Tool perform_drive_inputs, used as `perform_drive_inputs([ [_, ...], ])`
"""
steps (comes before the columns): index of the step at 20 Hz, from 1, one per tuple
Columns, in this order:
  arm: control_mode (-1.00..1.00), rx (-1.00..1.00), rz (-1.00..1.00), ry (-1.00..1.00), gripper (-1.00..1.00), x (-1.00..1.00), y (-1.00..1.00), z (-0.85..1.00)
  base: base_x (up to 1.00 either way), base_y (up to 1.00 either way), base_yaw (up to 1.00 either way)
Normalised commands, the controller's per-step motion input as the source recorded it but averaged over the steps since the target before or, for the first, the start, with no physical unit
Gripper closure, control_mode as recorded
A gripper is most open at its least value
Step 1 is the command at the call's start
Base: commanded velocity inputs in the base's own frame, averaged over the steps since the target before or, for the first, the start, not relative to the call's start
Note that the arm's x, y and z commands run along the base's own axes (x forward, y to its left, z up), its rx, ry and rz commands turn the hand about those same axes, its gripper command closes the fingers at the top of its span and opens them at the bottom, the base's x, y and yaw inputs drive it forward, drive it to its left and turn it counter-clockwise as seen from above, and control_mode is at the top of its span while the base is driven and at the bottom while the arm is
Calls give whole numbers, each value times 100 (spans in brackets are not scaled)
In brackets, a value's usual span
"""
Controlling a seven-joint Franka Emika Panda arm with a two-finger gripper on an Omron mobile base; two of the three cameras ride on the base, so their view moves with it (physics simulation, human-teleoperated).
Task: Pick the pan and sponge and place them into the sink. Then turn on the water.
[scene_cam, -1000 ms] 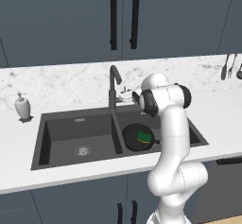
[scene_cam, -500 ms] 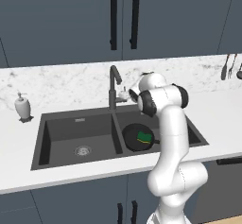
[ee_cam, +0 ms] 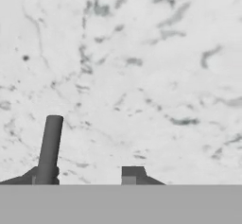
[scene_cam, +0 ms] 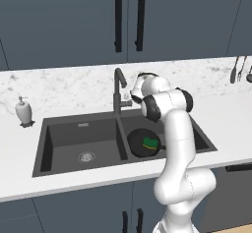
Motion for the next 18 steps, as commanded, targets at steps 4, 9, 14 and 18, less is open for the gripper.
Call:
perform_drive_inputs([
  [4, -100, 15, -2, 21, 100, 38, -100, -7, 0, 0, 0],
  [9, -100, 17, -1, 20, 100, 33, -100, -9, 0, 0, 0],
  [14, -100, 17, -1, 19, 100, 32, -100, -12, 0, 0, 0],
  [18, -100, 18, 0, 18, 100, 28, -100, -17, 0, 0, 0],
])
